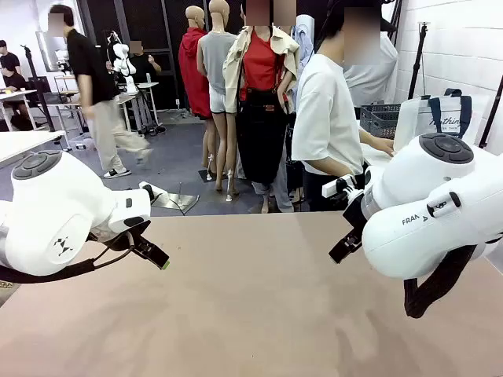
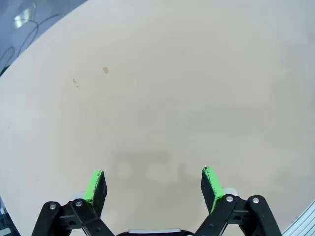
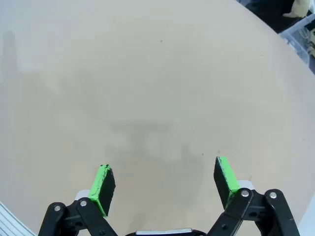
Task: Transfer purchased items from the store into the shopping bag.
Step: Open the Reusable shopping bag in the center of the table.
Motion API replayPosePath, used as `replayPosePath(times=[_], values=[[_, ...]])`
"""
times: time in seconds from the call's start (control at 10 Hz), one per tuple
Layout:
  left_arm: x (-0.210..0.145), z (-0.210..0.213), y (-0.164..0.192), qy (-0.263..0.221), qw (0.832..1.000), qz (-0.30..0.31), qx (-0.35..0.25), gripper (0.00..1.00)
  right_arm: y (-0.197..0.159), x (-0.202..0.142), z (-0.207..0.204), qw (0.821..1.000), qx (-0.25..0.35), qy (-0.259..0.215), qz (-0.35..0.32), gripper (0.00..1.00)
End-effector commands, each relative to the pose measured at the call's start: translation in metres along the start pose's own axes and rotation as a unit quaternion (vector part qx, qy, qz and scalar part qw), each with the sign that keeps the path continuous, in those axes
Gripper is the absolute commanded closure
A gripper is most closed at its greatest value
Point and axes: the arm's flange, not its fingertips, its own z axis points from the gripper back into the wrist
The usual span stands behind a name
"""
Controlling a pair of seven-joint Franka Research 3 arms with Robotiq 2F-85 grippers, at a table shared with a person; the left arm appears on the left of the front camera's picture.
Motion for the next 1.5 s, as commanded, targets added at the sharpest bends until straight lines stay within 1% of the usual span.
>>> replayPosePath(times=[0.0, 0.8, 0.9, 1.0, 1.1, 1.2, 1.3, 1.4], values=[[0.000, 0.000, 0.000, 0.000, 1.000, 0.000, 0.000, 0.00, 0.000, 0.000, 0.000, 1.000, 0.000, 0.000, 0.000, 0.00], [0.000, 0.000, -0.002, 0.000, 1.000, -0.002, 0.000, 0.00, 0.000, 0.000, 0.000, 1.000, 0.000, 0.000, 0.000, 0.00], [0.007, 0.024, 0.008, -0.041, 0.999, -0.003, 0.033, 0.00, -0.026, -0.004, 0.039, 0.998, -0.046, -0.048, -0.023, 0.00], [0.004, 0.056, 0.019, -0.071, 0.995, 0.005, 0.075, 0.00, -0.052, -0.008, 0.069, 0.992, -0.077, -0.087, -0.058, 0.00], [-0.033, 0.135, 0.058, -0.109, 0.979, 0.061, 0.162, 0.00, -0.141, -0.053, 0.142, 0.958, -0.154, -0.141, -0.195, 0.00], [-0.040, 0.141, 0.062, -0.105, 0.977, 0.069, 0.169, 0.00, -0.149, -0.060, 0.145, 0.956, -0.155, -0.139, -0.209, 0.00], [-0.040, 0.141, 0.062, -0.105, 0.977, 0.069, 0.169, 0.00, -0.154, -0.063, 0.146, 0.954, -0.155, -0.139, -0.216, 0.00], [-0.068, 0.160, 0.083, -0.116, 0.968, 0.125, 0.186, 0.00, -0.179, -0.085, 0.151, 0.940, -0.163, -0.139, -0.267, 0.00]])
